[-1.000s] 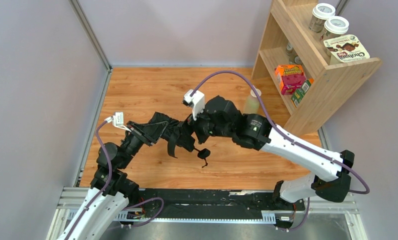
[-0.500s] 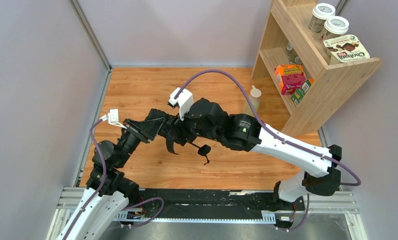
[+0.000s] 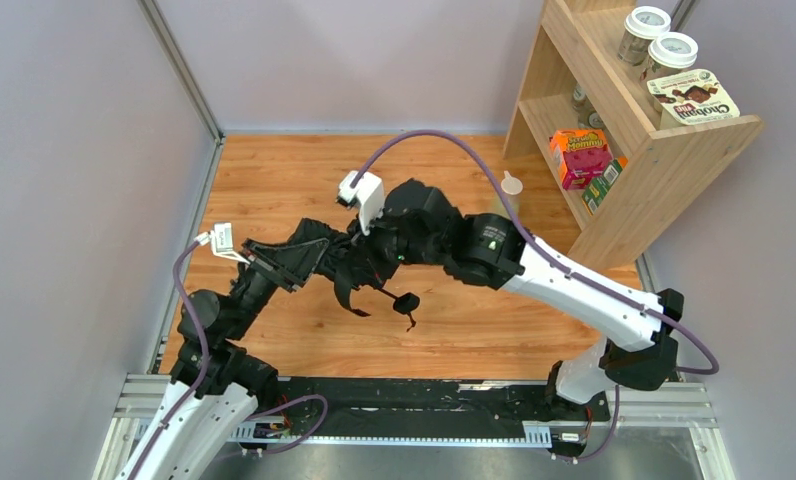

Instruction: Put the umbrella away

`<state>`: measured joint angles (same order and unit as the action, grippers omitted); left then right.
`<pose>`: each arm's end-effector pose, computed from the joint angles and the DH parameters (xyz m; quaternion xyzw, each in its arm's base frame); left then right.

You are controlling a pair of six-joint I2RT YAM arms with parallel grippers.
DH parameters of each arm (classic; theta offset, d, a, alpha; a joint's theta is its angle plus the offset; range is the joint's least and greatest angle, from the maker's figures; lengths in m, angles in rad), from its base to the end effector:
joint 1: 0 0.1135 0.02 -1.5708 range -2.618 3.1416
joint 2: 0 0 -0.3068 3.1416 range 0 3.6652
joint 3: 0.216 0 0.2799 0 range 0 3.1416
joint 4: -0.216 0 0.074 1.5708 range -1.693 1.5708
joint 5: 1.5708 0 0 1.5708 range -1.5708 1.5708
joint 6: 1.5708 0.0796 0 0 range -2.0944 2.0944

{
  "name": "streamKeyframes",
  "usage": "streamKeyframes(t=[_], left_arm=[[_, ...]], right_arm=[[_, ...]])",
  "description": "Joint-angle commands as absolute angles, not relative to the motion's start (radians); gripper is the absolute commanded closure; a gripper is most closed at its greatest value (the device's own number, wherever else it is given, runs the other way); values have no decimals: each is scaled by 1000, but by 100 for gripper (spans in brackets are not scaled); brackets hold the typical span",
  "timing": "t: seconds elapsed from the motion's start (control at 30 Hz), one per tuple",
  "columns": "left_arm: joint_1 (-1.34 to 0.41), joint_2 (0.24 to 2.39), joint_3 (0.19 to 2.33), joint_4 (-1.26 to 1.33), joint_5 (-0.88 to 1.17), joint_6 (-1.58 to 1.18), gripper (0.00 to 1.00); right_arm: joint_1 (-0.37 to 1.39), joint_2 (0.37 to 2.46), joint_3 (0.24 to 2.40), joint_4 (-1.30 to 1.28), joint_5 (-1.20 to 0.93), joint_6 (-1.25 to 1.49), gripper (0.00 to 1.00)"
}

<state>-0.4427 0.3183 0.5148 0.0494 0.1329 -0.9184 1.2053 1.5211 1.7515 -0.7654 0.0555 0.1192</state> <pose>0.1160 -0.0666 0.3589 -0.0937 0.6088 -0.5268 0.5858 0.1433 0.3620 0.4625 -0.4370 0.7507 0.2853 0.4051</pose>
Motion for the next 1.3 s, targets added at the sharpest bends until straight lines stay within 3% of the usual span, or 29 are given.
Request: streamKeyframes(t=[0.0,0.13,0.23,0.3,0.37,0.43,0.57,0.7,1.0,1.17,1.27], left_arm=[[-439,269,503,267,120,-861,100],[-439,227,459,366,92,-854,100],[-439,229,462,422,104,-848,100],[-439,232,475,440,112,-845,100],[-439,230,492,427,100,-841,100],[-439,227,511,405,62,-839,100],[-439,235,543,400,-72,-831,100],[-439,288,587,472,-141,-821,100],[-439,463,664,712,-181,-917,100],[-439,532,712,791,-196,-997,100],[-439,560,715,831,-207,-1087,100]], right_arm=[[1097,1451,1743,-626,-557,320,100],[1048,1439,1664,-393,-918,549,100],[1043,1465,1658,-368,-971,604,100],[1037,1482,1689,-476,-871,524,96],[1043,1491,1762,-675,-664,404,81],[1045,1488,1784,-709,-577,362,61],[1045,1389,1665,-519,-517,429,25],[1046,1292,1545,-356,-453,500,0],[956,1063,1228,-270,-198,762,0],[919,890,994,-247,119,989,0],[836,850,860,-165,76,1234,0]])
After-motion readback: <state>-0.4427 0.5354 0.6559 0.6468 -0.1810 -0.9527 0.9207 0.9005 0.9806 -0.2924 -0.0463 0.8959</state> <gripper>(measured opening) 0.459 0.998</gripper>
